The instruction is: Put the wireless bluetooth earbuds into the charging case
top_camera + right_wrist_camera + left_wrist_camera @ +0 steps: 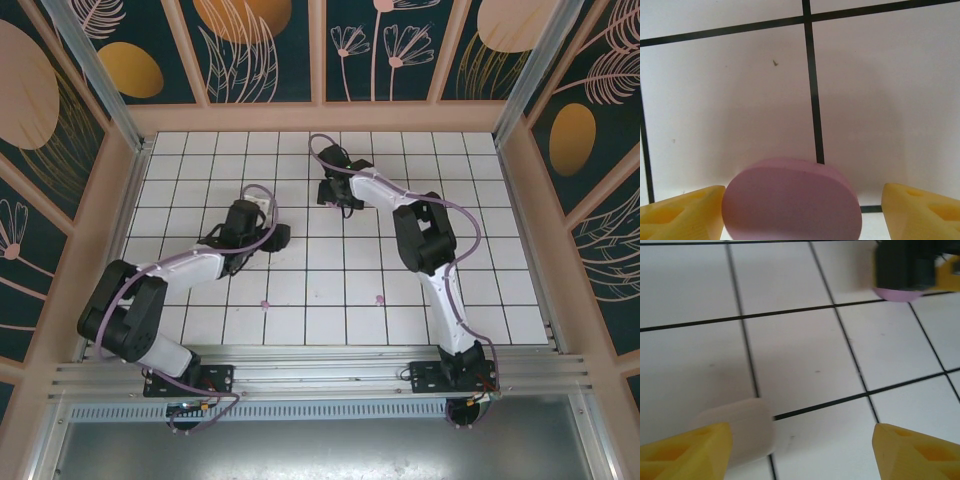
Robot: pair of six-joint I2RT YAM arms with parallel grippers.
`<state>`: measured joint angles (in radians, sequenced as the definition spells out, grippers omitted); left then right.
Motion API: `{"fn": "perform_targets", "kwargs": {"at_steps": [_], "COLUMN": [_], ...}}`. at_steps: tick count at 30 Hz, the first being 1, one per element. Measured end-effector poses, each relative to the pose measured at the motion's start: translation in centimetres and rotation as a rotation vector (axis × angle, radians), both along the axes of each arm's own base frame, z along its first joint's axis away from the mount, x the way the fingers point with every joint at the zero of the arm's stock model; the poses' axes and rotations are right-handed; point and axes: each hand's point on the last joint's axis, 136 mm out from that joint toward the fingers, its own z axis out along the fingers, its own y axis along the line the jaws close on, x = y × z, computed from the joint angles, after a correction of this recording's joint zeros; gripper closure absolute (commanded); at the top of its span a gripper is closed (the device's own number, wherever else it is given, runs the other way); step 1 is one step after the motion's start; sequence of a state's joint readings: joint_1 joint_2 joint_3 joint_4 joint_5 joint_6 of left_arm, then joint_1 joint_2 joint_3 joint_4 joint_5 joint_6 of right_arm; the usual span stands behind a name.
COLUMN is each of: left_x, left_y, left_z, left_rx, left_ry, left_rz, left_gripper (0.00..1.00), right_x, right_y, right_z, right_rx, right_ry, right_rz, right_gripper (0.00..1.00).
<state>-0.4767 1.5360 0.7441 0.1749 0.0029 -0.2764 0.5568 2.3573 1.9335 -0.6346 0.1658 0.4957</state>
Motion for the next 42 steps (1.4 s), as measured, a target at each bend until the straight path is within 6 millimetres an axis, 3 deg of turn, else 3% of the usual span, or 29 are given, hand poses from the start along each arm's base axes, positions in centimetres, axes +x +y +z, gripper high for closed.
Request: {"fn": "perform_targets", "kwargs": {"at_steps": [7, 17, 23, 35, 42], "left_x": [0.0, -0.3, -1.0, -1.4, -4.1], "left_y": [-1.3, -0.6, -0.1, -0.9, -2.3], "left_z": [-1.3, -2.0, -2.5, 0.9, 6.4], "left_rx": [0.07, 0.129, 0.14, 0.079, -0.059], "left_ry": [0.002, -0.012, -0.004, -0.14, -0.385], "left_rz": [-0.04, -0.05, -0.049, -0.116, -0.265], "left_gripper": [0.24, 0.22, 0.22, 0.23, 0.24], "right_x": [-0.1, 0.1, 0.0, -1.9, -4.0], "right_y": [-0.1, 0.0, 0.0, -0.9, -0.5], "right_z": [-0.5, -0.6, -0.6, 0.3, 6.0], "right_rx": [-0.021, -0.032, -0.033, -0.045, -0.003], "right_ry": [0.014, 0.015, 0.015, 0.044, -0.006], "right_rz": [0.02, 0.041, 0.04, 0.054, 0.118], "right_gripper": [0.28, 0.48, 0.52, 0.56, 0.56]}}
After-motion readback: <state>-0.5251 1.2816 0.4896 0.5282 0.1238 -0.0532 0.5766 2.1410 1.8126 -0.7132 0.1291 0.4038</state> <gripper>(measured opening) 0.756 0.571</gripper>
